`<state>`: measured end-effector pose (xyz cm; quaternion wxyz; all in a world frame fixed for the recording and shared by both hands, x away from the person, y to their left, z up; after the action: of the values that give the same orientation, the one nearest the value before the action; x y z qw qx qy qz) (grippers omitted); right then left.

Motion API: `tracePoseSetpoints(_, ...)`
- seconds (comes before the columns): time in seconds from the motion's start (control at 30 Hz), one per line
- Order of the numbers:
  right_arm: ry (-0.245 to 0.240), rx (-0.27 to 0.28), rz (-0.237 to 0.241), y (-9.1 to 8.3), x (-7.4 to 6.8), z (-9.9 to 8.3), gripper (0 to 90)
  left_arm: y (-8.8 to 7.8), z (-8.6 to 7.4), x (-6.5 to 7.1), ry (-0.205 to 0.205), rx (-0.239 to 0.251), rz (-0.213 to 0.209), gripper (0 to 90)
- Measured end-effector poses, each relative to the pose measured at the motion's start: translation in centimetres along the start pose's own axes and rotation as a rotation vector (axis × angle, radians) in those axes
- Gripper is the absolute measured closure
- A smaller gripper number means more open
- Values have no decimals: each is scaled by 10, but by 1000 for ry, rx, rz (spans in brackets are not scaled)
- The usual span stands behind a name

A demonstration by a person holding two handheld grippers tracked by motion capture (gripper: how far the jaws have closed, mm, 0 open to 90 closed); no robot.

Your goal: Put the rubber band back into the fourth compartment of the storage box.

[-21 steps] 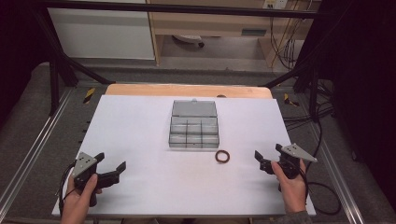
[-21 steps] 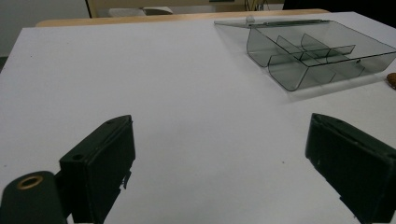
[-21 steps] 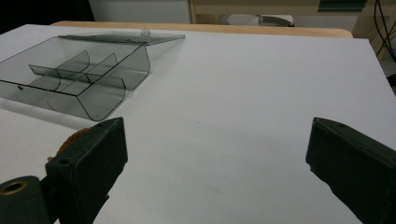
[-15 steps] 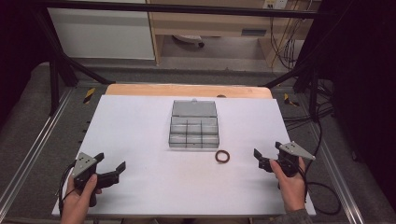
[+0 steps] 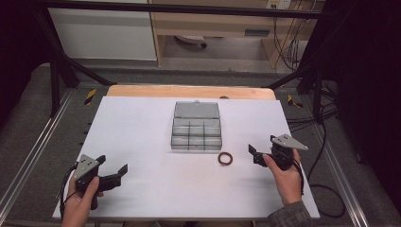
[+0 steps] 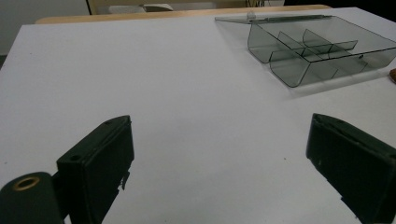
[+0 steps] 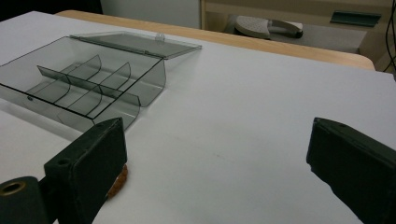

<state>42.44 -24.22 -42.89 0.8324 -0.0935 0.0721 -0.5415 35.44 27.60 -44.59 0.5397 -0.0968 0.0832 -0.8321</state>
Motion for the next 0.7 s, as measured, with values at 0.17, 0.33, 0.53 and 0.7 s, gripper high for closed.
tracePoseSetpoints(0.17, -8, -14, 14, 11, -9, 3, 51, 0, -1, 1, 9, -7, -3, 74)
tracePoseSetpoints(0.33, -16, -26, 28, 22, -18, 4, 54, 0, -1, 1, 10, -8, -5, 74)
tracePoseSetpoints(0.53, -17, -47, 48, 32, -28, -1, 61, 1, -1, 1, 7, -10, -7, 73)
tracePoseSetpoints(0.7, -23, -74, 87, 38, -37, -9, 93, 1, -1, 2, 10, -10, -9, 74)
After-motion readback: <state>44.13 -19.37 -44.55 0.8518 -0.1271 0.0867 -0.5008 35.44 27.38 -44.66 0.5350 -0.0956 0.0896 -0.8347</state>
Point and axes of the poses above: each handheld gripper's, and its own axes: y roughly forward along the jaws, z roughly out of its top, x roughly to its right, the point moved 5 cm from there along y, roughly forward along the jaws, and after that the axes turned 11 degrees about x, right-handed, at the moved point
